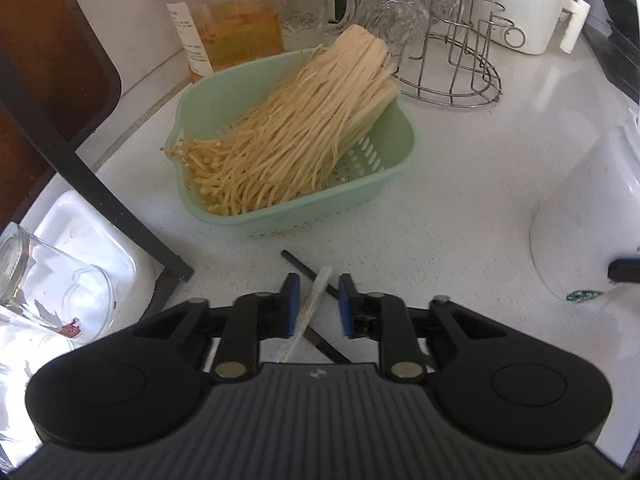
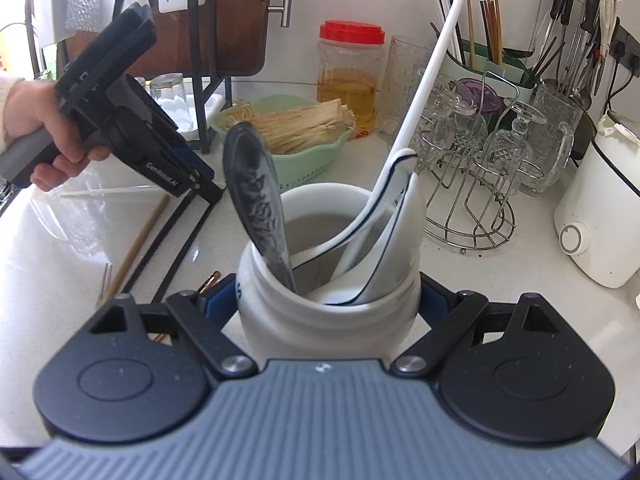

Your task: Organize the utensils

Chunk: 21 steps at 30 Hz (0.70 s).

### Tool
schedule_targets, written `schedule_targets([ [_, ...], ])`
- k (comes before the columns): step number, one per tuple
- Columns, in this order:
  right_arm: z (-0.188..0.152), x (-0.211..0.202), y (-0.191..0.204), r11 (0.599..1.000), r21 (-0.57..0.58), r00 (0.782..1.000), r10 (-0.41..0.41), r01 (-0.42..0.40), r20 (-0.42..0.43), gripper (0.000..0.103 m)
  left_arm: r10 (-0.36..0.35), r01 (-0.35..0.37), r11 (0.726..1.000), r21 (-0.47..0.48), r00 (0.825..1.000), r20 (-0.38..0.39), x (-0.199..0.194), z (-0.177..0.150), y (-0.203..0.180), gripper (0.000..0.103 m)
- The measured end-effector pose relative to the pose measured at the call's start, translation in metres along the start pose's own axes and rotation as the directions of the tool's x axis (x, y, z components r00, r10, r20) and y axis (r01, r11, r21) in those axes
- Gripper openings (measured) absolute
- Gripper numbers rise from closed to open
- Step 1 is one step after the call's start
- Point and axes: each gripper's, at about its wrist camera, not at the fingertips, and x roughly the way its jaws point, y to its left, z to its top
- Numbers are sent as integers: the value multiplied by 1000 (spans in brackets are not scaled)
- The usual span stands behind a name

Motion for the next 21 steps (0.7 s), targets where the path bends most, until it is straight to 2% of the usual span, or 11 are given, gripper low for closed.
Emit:
schedule_targets([
  [4, -1, 0, 1, 1000, 0, 1000, -7, 7, 4, 92, -3, 3, 1000, -7, 1000, 0, 2, 0, 1, 16],
  [8, -1, 0, 1, 1000, -1, 1000, -7, 7, 6, 92, 45, -45, 999, -15, 999, -7, 0, -1, -3, 9],
  [17, -2, -1, 0, 1000, -2, 1000, -5, 5, 16, 92, 117, -110, 973, -205, 993, 22, -31, -7, -6, 7],
  [21, -3, -2, 0, 1000, -6, 1000, -4, 4, 20, 92, 138, -121, 959, -256, 989, 46, -53, -11, -16, 7],
])
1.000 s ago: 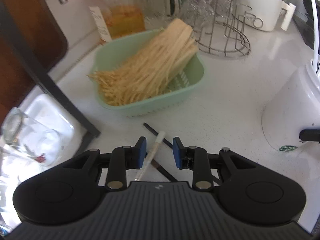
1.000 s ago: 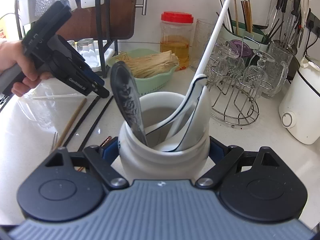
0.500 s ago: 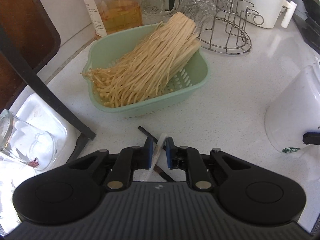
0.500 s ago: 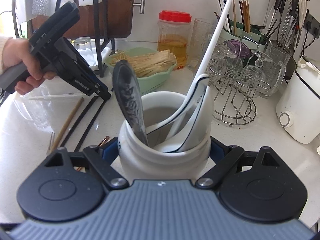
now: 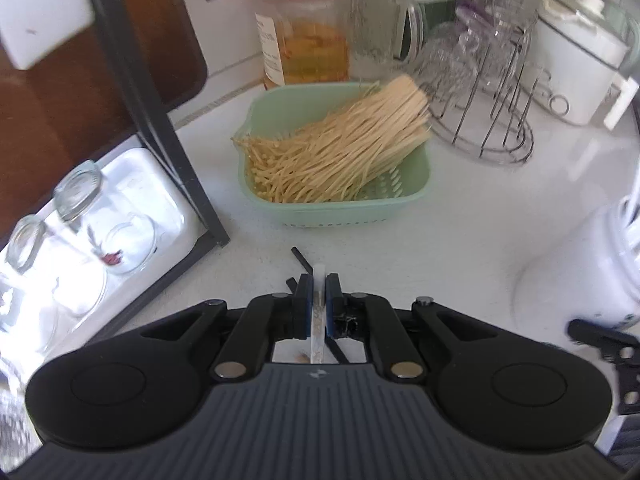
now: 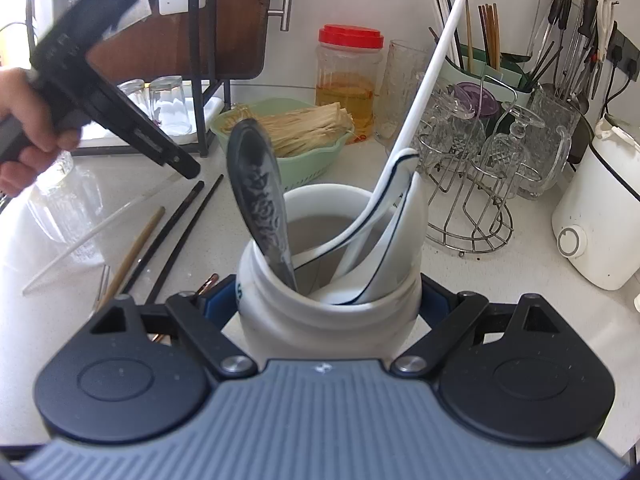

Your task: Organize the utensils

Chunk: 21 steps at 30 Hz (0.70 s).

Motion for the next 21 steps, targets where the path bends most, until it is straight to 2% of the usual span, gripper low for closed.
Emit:
schedule_targets([
  [7, -2, -1, -3, 1000, -11, 1000, 17, -17, 5, 92, 28, -20, 990, -137, 998, 57, -41, -18, -14, 7],
  [9, -3, -2, -4, 999, -23, 1000, 29, -28, 9, 92, 65, -46, 978, -203, 994, 89, -54, -25, -17, 7],
  [13, -4, -2, -6, 997, -47, 998, 57, -56, 16, 92, 97, -53, 951, -305, 987, 129, -74, -35, -24, 7],
  [21, -5, -2, -7, 993, -77, 996, 90, -88, 25, 92, 179, -99, 918, -385, 968, 178, -109, -46, -35, 7],
])
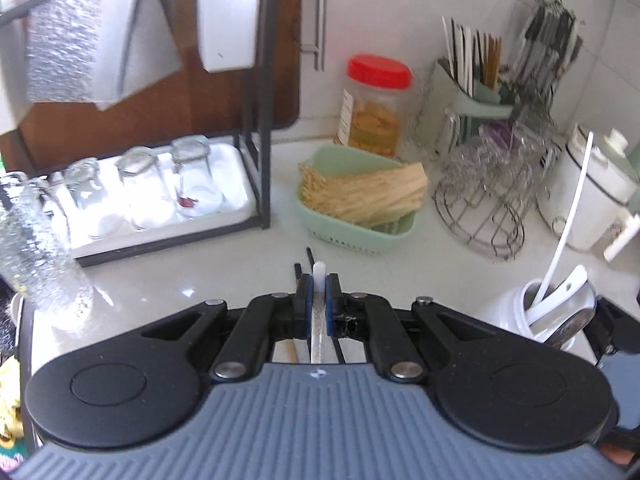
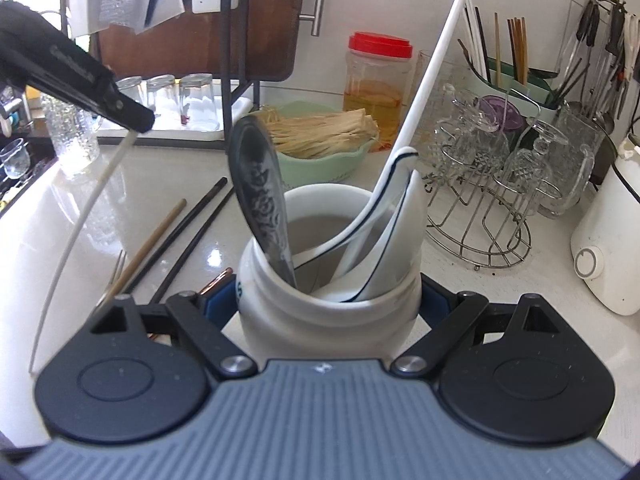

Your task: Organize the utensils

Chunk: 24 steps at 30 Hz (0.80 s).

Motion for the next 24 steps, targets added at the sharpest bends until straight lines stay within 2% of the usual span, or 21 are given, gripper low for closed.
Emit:
schedule_targets([
  [5, -1, 0, -2, 1000, -7, 1000, 12, -12, 9, 92, -13, 16, 997, -71, 999, 40, -25, 7, 0, 7],
  [15, -2, 0, -2, 1000, -11, 1000, 22, -22, 17, 92, -69, 79, 996, -48, 982, 177, -74, 51, -24, 7],
  [24, -2, 0, -3, 1000, -8, 999, 24, -24, 23, 92, -111, 114, 993, -10, 977, 183, -75, 70, -46, 7],
])
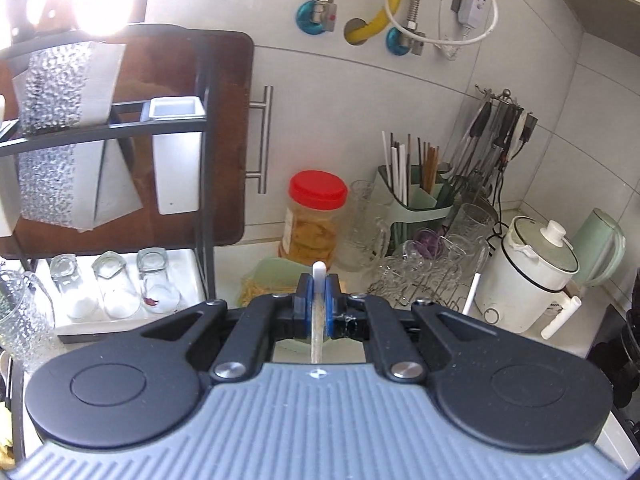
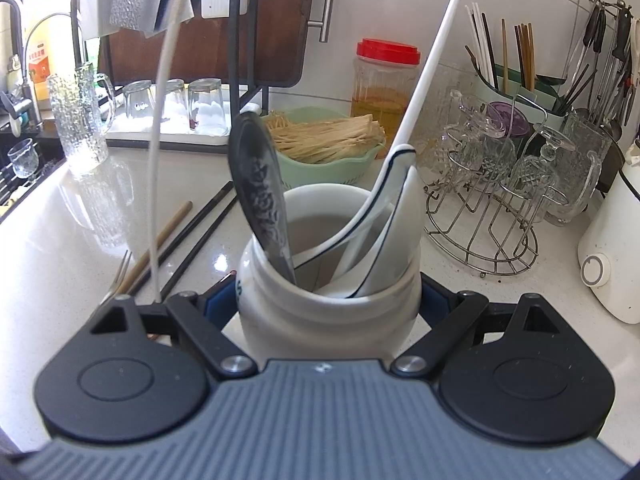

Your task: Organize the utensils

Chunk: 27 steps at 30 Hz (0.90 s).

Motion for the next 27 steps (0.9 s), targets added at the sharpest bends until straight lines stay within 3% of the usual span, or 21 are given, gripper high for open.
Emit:
schedule_targets([
  [6, 1, 1, 0, 1000, 1, 1000, -2, 2, 0, 92, -43, 43, 999, 8, 999, 7, -2, 8, -8, 7],
  [14, 1, 1, 0, 1000, 1, 1000, -1, 1, 0, 92, -112, 108, 993, 52, 991, 77, -23, 40, -27, 7],
  [27, 1, 2, 0, 1000, -1, 1000, 0, 0, 5, 92, -245, 232, 968, 98, 957, 156, -48, 77, -67, 7],
])
